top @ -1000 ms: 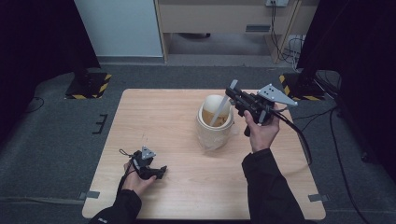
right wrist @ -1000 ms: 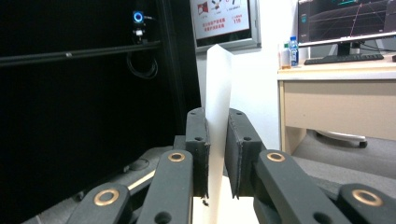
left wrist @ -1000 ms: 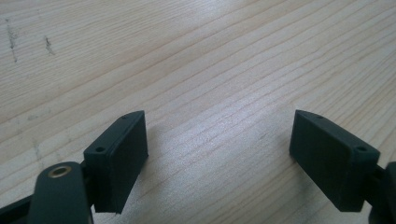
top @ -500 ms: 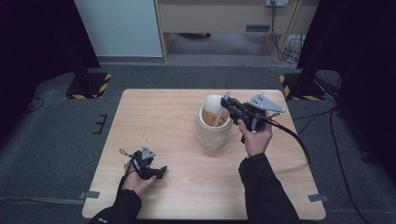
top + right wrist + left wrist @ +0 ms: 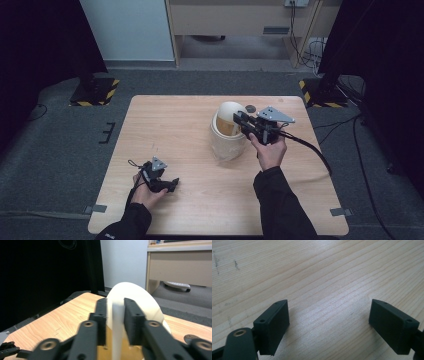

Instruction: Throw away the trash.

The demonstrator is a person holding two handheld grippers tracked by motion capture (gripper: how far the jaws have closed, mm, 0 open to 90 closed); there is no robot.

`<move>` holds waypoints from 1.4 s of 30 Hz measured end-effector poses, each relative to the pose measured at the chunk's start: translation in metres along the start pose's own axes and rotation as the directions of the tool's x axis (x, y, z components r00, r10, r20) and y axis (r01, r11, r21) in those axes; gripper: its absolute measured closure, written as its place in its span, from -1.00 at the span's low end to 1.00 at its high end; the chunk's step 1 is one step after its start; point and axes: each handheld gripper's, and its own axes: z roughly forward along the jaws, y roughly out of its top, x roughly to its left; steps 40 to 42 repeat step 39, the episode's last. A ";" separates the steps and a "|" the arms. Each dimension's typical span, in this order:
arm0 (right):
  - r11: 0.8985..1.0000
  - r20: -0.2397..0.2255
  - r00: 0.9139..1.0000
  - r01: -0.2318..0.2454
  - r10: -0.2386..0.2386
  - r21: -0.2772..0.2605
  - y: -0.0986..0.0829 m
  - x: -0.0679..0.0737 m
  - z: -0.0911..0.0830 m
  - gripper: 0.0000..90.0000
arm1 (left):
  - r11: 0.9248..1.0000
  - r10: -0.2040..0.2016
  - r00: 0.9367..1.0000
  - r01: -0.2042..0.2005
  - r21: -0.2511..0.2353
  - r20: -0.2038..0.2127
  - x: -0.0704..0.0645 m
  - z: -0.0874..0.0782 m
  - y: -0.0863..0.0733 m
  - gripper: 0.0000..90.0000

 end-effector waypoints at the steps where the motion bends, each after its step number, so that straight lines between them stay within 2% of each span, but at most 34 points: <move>1: 1.000 0.002 1.000 -0.004 0.004 -0.002 0.000 -0.001 -0.002 0.48 | 1.000 0.000 1.000 0.000 0.000 0.000 0.000 0.000 0.000 -0.65; 2: 1.000 -0.003 1.000 -0.014 0.014 -0.001 0.000 -0.002 -0.004 0.30 | 1.000 0.001 1.000 -0.001 -0.001 0.001 0.000 0.000 0.000 -0.65; 3: 1.000 -0.011 1.000 -0.022 0.022 -0.010 -0.001 -0.003 -0.009 -0.08 | 1.000 0.001 1.000 -0.001 -0.001 0.001 0.000 0.000 0.000 -0.65; 4: 1.000 -0.011 1.000 -0.022 0.022 -0.010 -0.001 -0.003 -0.009 -0.08 | 1.000 0.002 1.000 -0.002 -0.001 0.002 0.000 0.000 0.000 -0.65; 6: 1.000 -0.002 1.000 0.013 -0.013 -0.004 -0.003 -0.005 -0.018 -0.27 | 1.000 0.001 1.000 -0.001 -0.002 0.001 0.000 0.000 0.000 -0.66; 7: 1.000 0.002 1.000 0.023 -0.023 -0.003 -0.006 -0.008 -0.028 -0.44 | 1.000 0.001 1.000 -0.001 -0.003 0.000 0.000 0.001 0.000 -0.68; 8: 1.000 0.002 1.000 0.023 -0.023 -0.003 -0.006 -0.008 -0.028 -0.44 | 1.000 0.001 1.000 -0.001 -0.003 0.000 0.000 0.001 0.000 -0.68; 9: 1.000 0.025 0.999 0.023 -0.023 0.003 -0.010 -0.013 -0.039 -0.58 | 1.000 0.001 1.000 -0.001 -0.005 0.001 0.000 0.001 -0.001 -0.69; 13: 1.000 0.042 0.999 0.004 -0.005 0.029 -0.020 -0.021 -0.051 -0.62 | 1.000 0.003 1.000 -0.003 -0.009 0.002 0.000 0.001 -0.001 -0.71; 14: 0.997 0.056 0.998 0.000 -0.004 0.076 -0.032 -0.027 -0.059 -0.64 | 1.000 0.004 1.000 -0.004 -0.010 0.003 0.000 0.001 -0.001 -0.72; 15: 0.997 0.056 0.998 0.000 -0.004 0.076 -0.032 -0.027 -0.059 -0.64 | 1.000 0.004 1.000 -0.004 -0.010 0.003 0.000 0.001 -0.001 -0.73; 16: 0.995 0.063 0.998 0.005 -0.011 0.098 -0.037 -0.029 -0.062 -0.65 | 1.000 0.004 1.000 -0.004 -0.012 0.004 0.000 0.001 -0.002 -0.73; 17: 0.988 0.079 0.997 0.005 -0.018 0.155 -0.053 -0.035 -0.068 -0.66 | 1.000 0.006 1.000 -0.006 -0.015 0.005 0.000 0.002 -0.002 -0.75; 18: 0.988 0.079 0.997 0.005 -0.018 0.155 -0.053 -0.035 -0.068 -0.66 | 1.000 0.006 1.000 -0.006 -0.015 0.005 0.000 0.002 -0.002 -0.76; 19: 0.978 0.090 0.996 -0.029 0.011 0.205 -0.068 -0.041 -0.072 -0.66 | 1.000 0.006 1.000 -0.006 -0.016 0.005 0.000 0.002 -0.002 -0.77; 20: 0.978 0.090 0.996 -0.029 0.011 0.205 -0.068 -0.041 -0.072 -0.66 | 1.000 0.006 1.000 -0.006 -0.016 0.005 0.000 0.002 -0.002 -0.78; 21: 0.964 0.096 0.994 -0.065 0.042 0.259 -0.079 -0.047 -0.075 -0.66 | 1.000 0.007 1.000 -0.007 -0.019 0.008 -0.001 0.003 -0.002 -0.81; 22: 0.964 0.096 0.994 -0.065 0.042 0.259 -0.079 -0.047 -0.075 -0.66 | 1.000 0.007 1.000 -0.007 -0.019 0.008 -0.001 0.003 -0.002 -0.83; 24: 0.951 0.100 0.994 -0.073 0.045 0.301 -0.088 -0.052 -0.077 -0.67 | 1.000 0.009 1.000 -0.009 -0.019 0.009 -0.002 0.003 -0.002 -0.84; 25: 0.933 0.116 0.993 -0.063 0.023 0.354 -0.097 -0.057 -0.077 -0.70 | 1.000 0.010 1.000 -0.010 -0.019 0.011 -0.002 0.004 -0.002 -0.86; 26: 0.933 0.116 0.993 -0.063 0.023 0.354 -0.097 -0.057 -0.077 -0.70 | 1.000 0.010 1.000 -0.010 -0.019 0.011 -0.002 0.004 -0.002 -0.86; 27: 0.926 0.122 0.992 -0.058 0.012 0.374 -0.101 -0.059 -0.077 -0.70 | 1.000 0.011 1.000 -0.011 -0.020 0.012 -0.002 0.004 -0.003 -0.86; 28: 0.912 0.135 0.991 -0.052 -0.004 0.408 -0.106 -0.063 -0.078 -0.70 | 1.000 0.013 1.000 -0.013 -0.020 0.013 -0.002 0.004 -0.003 -0.88; 29: 0.893 0.153 0.988 -0.045 -0.027 0.448 -0.115 -0.068 -0.078 -0.71 | 1.000 0.016 1.000 -0.016 -0.021 0.015 -0.002 0.005 -0.003 -0.91; 30: 0.893 0.153 0.988 -0.045 -0.027 0.448 -0.115 -0.068 -0.078 -0.71 | 1.000 0.016 1.000 -0.016 -0.021 0.015 -0.002 0.005 -0.003 -0.93; 31: 0.875 0.169 0.985 -0.049 -0.038 0.483 -0.122 -0.073 -0.079 -0.71 | 1.000 0.017 1.000 -0.016 -0.026 0.016 -0.002 0.005 -0.003 -0.95; 32: 0.875 0.169 0.985 -0.049 -0.038 0.483 -0.122 -0.073 -0.079 -0.71 | 0.999 0.018 1.000 -0.018 -0.032 0.018 -0.003 0.006 -0.004 -0.95; 34: 0.865 0.184 0.982 -0.059 -0.039 0.499 -0.126 -0.078 -0.080 -0.71 | 0.999 0.021 1.000 -0.020 -0.043 0.019 -0.003 0.007 -0.005 -1.00; 36: 0.862 0.196 0.980 -0.060 -0.046 0.504 -0.129 -0.083 -0.081 -0.72 | 0.999 0.021 1.000 -0.020 -0.044 0.018 -0.003 0.007 -0.005 -1.00; 39: 0.850 0.215 0.975 -0.071 -0.050 0.521 -0.133 -0.089 -0.083 -0.73 | 0.999 0.021 1.000 -0.020 -0.044 0.018 -0.003 0.007 -0.005 -1.00; 42: 0.850 0.215 0.975 -0.071 -0.050 0.521 -0.133 -0.089 -0.083 -0.73 | 0.999 0.021 1.000 -0.020 -0.044 0.018 -0.003 0.007 -0.005 -1.00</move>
